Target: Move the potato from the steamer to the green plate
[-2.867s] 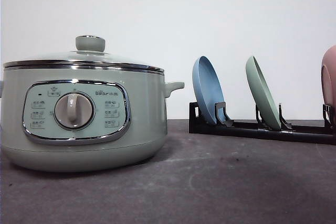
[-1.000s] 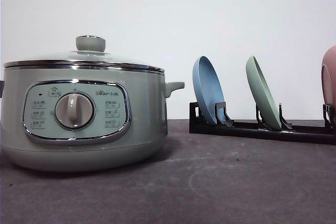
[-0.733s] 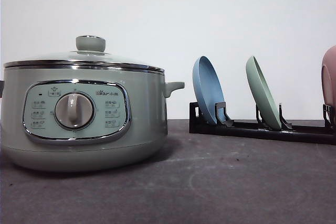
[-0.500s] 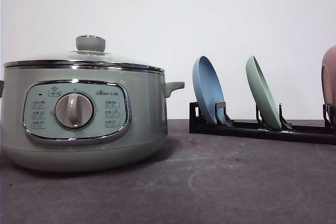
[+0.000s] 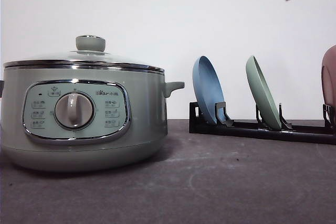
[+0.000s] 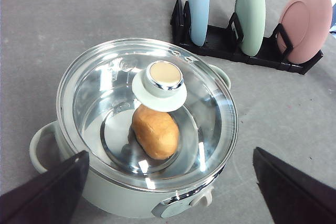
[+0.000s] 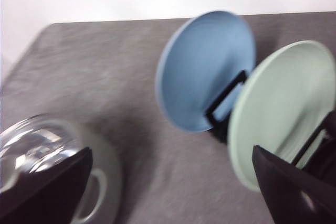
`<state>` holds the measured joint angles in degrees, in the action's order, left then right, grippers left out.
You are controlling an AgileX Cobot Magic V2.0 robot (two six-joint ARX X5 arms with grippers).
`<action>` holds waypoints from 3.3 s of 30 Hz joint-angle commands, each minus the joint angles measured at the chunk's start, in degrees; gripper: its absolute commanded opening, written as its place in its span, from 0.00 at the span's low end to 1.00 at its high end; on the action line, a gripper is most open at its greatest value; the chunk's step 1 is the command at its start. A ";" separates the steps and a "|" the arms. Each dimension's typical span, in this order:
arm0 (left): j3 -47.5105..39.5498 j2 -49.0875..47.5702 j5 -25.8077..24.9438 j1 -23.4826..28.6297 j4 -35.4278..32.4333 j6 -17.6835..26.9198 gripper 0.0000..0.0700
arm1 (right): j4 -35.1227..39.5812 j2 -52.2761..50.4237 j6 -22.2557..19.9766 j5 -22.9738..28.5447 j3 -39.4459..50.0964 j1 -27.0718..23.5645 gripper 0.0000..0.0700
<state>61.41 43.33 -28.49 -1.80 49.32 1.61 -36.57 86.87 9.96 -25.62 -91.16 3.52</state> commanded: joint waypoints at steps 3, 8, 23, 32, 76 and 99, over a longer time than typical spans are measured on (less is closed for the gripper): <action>1.18 0.33 -0.28 -0.15 -0.50 0.50 0.91 | 4.02 5.02 1.92 0.44 -1.81 0.47 0.87; 1.18 0.33 -0.28 -0.15 -0.49 0.50 0.91 | 7.57 9.97 3.39 2.07 -1.86 0.87 0.87; 1.18 0.33 -0.28 -0.15 -0.47 0.50 0.91 | 12.45 19.89 4.58 3.92 -1.86 1.62 0.68; 1.18 0.33 -0.28 -0.15 -0.52 0.49 0.91 | 14.28 20.61 4.69 6.61 -1.86 1.65 0.31; 1.18 0.33 -0.28 -0.15 -0.96 0.50 0.91 | 6.46 5.76 2.57 1.21 -8.28 7.31 0.01; 1.18 0.33 -0.28 -0.15 -1.02 0.50 0.91 | -33.10 -7.93 -14.91 27.61 -1.75 33.24 0.00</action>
<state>61.41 43.35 -28.49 -1.80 49.06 1.61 -70.06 78.45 -4.02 1.20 -93.04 35.31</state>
